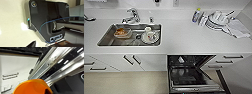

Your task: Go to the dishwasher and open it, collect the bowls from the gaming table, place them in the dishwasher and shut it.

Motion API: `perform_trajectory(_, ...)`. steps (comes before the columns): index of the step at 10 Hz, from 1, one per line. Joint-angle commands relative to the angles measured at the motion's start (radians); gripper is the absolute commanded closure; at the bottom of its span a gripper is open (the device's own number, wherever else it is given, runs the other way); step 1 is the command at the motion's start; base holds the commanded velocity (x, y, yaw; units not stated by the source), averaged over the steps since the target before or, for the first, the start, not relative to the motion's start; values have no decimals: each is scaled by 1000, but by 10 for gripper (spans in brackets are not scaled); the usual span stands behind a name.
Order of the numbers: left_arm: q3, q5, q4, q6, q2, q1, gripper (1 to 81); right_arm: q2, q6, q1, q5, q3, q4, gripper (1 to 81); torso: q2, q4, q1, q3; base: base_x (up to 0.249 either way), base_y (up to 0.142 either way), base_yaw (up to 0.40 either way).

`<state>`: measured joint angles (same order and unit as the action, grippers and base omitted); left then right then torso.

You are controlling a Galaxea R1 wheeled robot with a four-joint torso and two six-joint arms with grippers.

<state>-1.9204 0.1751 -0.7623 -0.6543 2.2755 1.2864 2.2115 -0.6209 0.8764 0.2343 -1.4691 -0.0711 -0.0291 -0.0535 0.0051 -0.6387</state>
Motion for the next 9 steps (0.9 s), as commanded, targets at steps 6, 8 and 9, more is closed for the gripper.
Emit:
perform_trajectory(6, -414, 242, -113, 2, 326, 297, 10, 170, -177, -255, -67, -183, 11, 811, 0, 0, 0, 0, 0, 0, 0)
perform_trajectory(8, -465, 242, -126, 1, 371, 319, 10, 193, -204, -303, -67, -221, 11, 811, 0, 0, 0, 0, 0, 0, 0)
perform_trajectory(9, -485, 242, -126, 5, 386, 333, 10, 196, -226, -328, -69, -243, 11, 811, 0, 0, 0, 0, 0, 0, 0)
